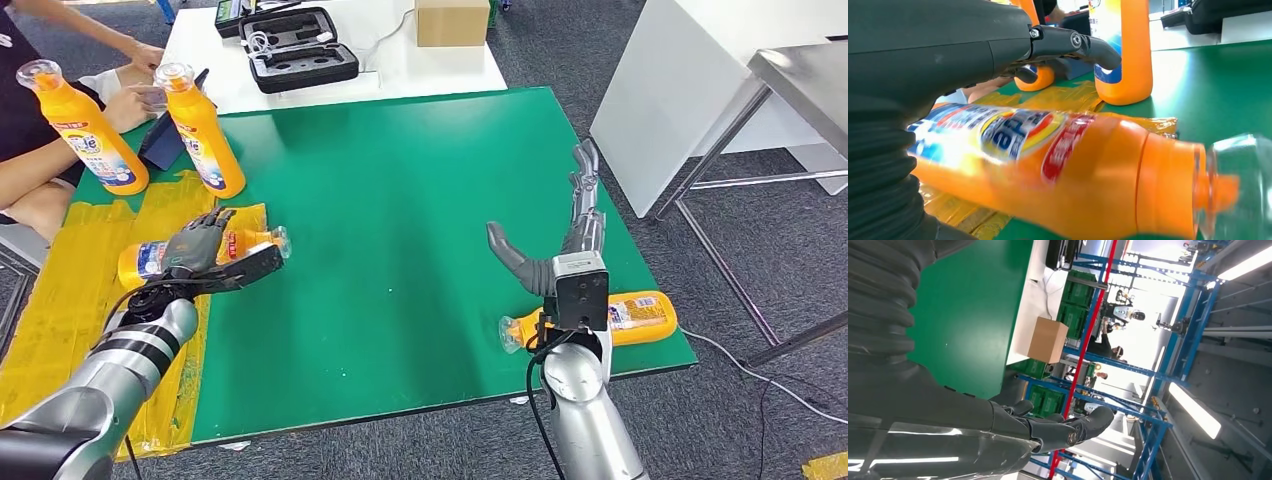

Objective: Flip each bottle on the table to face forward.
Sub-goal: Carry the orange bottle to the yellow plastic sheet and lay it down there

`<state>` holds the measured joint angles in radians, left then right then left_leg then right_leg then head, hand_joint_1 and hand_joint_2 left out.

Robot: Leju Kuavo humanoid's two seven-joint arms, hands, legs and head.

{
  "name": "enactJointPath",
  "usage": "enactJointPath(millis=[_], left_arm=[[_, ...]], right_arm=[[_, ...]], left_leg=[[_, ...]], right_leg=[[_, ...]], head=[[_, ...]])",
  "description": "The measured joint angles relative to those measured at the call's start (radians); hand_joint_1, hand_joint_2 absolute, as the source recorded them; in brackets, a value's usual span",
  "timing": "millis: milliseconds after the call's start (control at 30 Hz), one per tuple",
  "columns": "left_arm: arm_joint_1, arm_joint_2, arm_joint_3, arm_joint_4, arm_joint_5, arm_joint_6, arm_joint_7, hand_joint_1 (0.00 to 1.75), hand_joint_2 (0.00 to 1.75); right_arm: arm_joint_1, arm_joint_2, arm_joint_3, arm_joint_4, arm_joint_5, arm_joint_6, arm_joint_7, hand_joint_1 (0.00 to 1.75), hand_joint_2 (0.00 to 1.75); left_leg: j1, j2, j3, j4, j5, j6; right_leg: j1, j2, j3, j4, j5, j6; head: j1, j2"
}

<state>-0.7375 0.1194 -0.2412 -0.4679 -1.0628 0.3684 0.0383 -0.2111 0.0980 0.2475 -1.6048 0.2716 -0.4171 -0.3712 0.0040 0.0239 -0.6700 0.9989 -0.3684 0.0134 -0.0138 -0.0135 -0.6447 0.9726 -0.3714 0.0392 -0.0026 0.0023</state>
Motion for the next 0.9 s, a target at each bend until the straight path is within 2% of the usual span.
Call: enactJointPath(millis=[167,267,367,467,700,767,800,900], left_arm=[[0.002,-0.001,0.024,0.002,0.020,0.038,-0.023,0.00,1.75],[0.010,-0.003,0.049,0.001,0.059,0.086,-0.083,0.00,1.75],[0.026,-0.010,0.083,-0.011,0.136,0.120,-0.178,0.00,1.75],[0.050,-0.020,0.120,-0.044,0.222,0.105,-0.267,0.00,1.75],[0.078,-0.030,0.156,-0.085,0.260,0.080,-0.302,0.00,1.75],[0.097,-0.033,0.166,-0.115,0.338,0.021,-0.353,0.00,1.75],[0.118,-0.034,0.172,-0.150,0.413,-0.041,-0.386,0.00,1.75],[0.222,-0.036,0.187,-0.318,0.700,-0.300,-0.449,0.00,1.75]], right_arm=[[0.000,0.000,-0.001,0.007,0.000,-0.003,0.000,0.00,1.75],[-0.001,0.000,-0.001,0.018,0.000,-0.006,0.000,0.00,1.75],[-0.001,0.000,-0.001,0.034,-0.001,-0.014,-0.003,0.00,1.75],[-0.001,0.000,-0.001,0.048,-0.003,-0.022,-0.005,0.00,1.75],[-0.001,0.000,-0.001,0.063,0.000,-0.026,-0.006,0.00,1.75],[-0.001,-0.003,0.000,0.068,0.026,-0.028,-0.001,0.00,1.75],[-0.001,-0.008,0.003,0.072,0.058,-0.023,0.009,0.00,1.75],[-0.002,-0.051,0.025,0.096,0.183,0.025,0.054,0.00,1.75]], left_leg=[[0.000,0.000,0.000,0.000,0.000,0.000],[0.000,0.000,0.000,0.000,0.000,0.000],[0.000,0.000,0.000,0.000,0.000,0.000],[0.000,0.000,0.000,0.000,0.000,0.000],[0.000,0.000,0.000,0.000,0.000,0.000],[0.000,0.000,0.000,0.000,0.000,0.000],[0.000,0.000,0.000,0.000,0.000,0.000],[0.000,0.001,0.000,0.000,-0.001,0.000]], right_leg=[[0.000,0.000,0.000,0.000,0.000,0.000],[0.000,0.000,0.000,0.000,0.000,0.000],[0.000,0.000,0.000,0.000,0.000,0.000],[0.000,0.000,0.000,0.000,0.000,0.000],[0.000,0.000,0.000,0.000,0.000,0.000],[0.000,0.000,0.000,0.000,0.000,0.000],[0.000,0.000,0.000,0.000,0.000,0.000],[0.000,0.001,0.000,0.000,0.000,0.000]], head=[[0.000,0.000],[0.000,0.000],[0.000,0.000],[0.000,0.000],[0.000,0.000],[0.000,0.000],[0.000,0.000],[0.000,0.000]])
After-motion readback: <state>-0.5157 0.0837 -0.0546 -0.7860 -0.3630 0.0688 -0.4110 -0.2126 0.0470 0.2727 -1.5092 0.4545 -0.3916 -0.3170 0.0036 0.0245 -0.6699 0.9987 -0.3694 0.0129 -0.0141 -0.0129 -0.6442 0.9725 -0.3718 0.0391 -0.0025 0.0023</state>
